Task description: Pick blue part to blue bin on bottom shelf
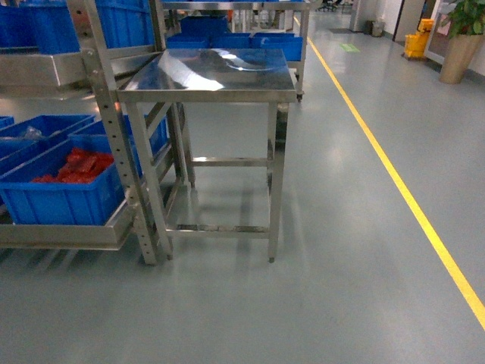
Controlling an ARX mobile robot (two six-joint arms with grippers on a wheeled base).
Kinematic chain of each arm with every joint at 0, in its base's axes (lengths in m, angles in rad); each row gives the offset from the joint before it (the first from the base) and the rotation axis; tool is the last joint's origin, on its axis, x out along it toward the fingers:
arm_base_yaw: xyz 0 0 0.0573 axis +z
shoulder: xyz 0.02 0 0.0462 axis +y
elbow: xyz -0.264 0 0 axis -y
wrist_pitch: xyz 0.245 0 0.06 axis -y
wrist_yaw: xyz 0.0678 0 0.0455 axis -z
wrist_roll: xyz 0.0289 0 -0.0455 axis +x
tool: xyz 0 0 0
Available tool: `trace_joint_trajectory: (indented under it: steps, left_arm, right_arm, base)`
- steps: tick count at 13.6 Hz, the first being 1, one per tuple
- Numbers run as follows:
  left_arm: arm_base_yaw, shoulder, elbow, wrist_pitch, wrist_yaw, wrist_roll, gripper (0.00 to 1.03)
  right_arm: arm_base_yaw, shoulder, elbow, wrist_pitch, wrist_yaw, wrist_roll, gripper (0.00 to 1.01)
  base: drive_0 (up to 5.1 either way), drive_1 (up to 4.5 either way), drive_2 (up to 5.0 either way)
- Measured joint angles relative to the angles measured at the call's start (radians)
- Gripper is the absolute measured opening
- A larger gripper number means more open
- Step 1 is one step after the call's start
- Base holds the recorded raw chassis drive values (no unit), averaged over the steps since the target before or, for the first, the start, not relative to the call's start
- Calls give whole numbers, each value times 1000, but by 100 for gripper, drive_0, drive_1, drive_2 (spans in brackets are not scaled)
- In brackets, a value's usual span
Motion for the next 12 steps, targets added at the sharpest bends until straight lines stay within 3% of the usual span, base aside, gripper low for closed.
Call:
trace_joint_trajectory:
  steps: [12]
  left_arm:
    - [0,0,0,3,3,0,43]
  right_arm:
    - [0,0,0,5,-1,0,98]
  base:
    - [-12,416,-441]
